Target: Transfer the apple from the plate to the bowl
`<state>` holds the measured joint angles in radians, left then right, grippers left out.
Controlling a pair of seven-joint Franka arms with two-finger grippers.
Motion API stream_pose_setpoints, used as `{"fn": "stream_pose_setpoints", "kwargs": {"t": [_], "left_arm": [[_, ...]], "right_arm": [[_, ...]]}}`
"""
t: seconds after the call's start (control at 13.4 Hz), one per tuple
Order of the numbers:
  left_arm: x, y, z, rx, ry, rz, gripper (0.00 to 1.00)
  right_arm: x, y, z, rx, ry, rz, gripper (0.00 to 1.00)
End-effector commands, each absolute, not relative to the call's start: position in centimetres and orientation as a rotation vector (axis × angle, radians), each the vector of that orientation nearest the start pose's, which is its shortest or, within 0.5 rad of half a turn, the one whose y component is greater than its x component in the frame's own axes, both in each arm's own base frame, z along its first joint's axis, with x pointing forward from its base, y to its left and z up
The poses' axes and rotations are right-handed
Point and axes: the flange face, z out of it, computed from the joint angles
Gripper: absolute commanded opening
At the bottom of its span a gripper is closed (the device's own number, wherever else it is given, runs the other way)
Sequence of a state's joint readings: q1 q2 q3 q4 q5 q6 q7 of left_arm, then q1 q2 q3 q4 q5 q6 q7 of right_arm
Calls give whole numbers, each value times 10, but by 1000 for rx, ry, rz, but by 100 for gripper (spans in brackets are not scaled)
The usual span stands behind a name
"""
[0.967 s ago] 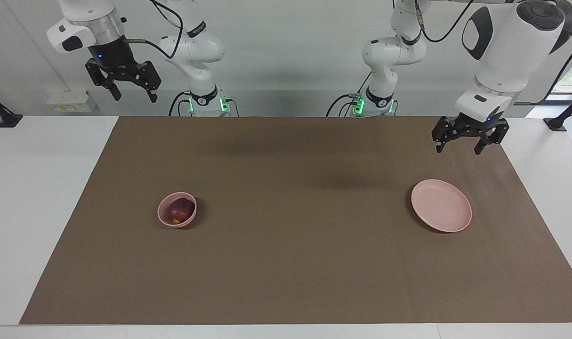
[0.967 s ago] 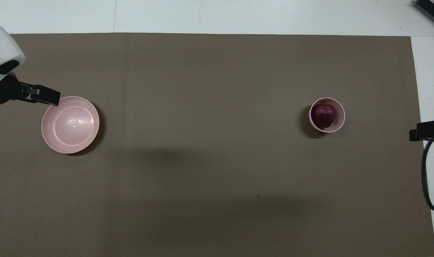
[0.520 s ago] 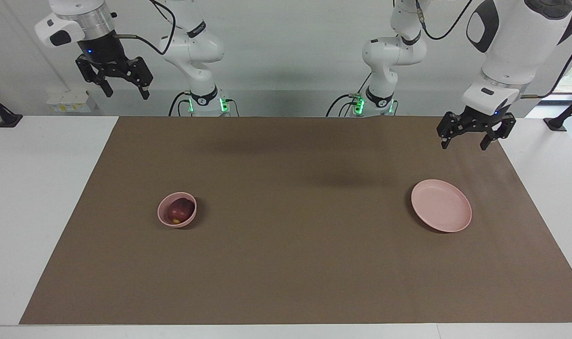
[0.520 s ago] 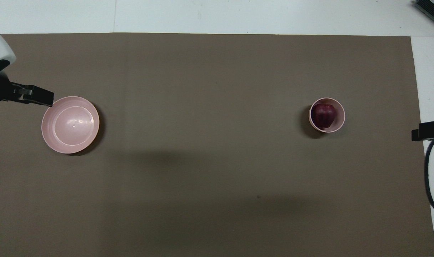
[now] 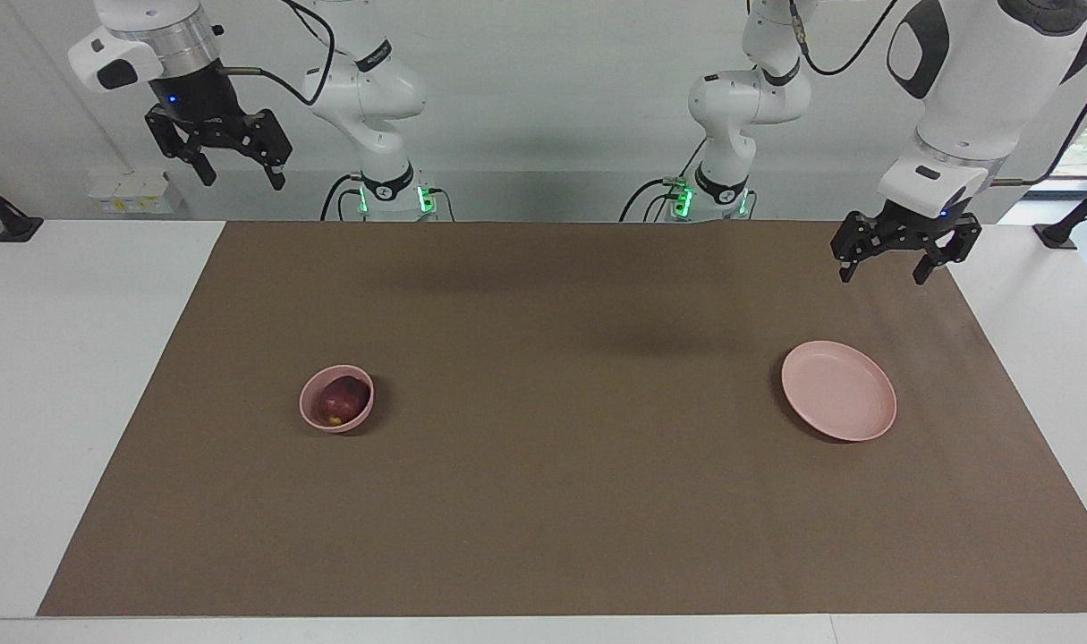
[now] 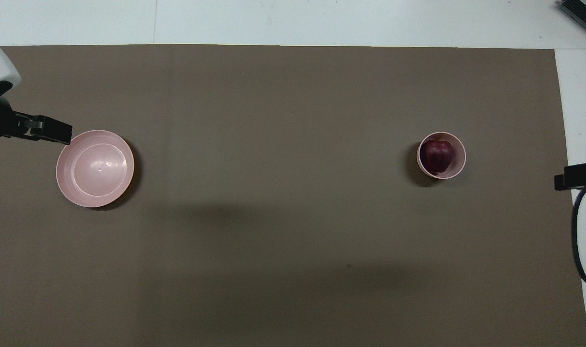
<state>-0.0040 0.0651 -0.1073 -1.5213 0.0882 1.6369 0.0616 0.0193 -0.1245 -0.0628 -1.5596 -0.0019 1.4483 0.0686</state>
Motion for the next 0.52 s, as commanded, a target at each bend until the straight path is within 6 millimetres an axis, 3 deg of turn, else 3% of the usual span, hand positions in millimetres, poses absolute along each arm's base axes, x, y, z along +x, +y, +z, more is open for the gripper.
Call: {"fn": "stream_pose_setpoints", "kwargs": {"t": [0.0, 0.15, 0.45], "left_arm": [[545, -51, 639, -3047, 255, 39, 100], [528, -51, 656, -3044, 249, 53, 100], [525, -50, 655, -3043, 245, 81, 100]], "right_arm": [[501, -26, 684, -3139, 180, -7, 100], [497, -26, 682, -3139, 172, 3, 100], [495, -24, 682, -3139, 167, 5, 100]]}}
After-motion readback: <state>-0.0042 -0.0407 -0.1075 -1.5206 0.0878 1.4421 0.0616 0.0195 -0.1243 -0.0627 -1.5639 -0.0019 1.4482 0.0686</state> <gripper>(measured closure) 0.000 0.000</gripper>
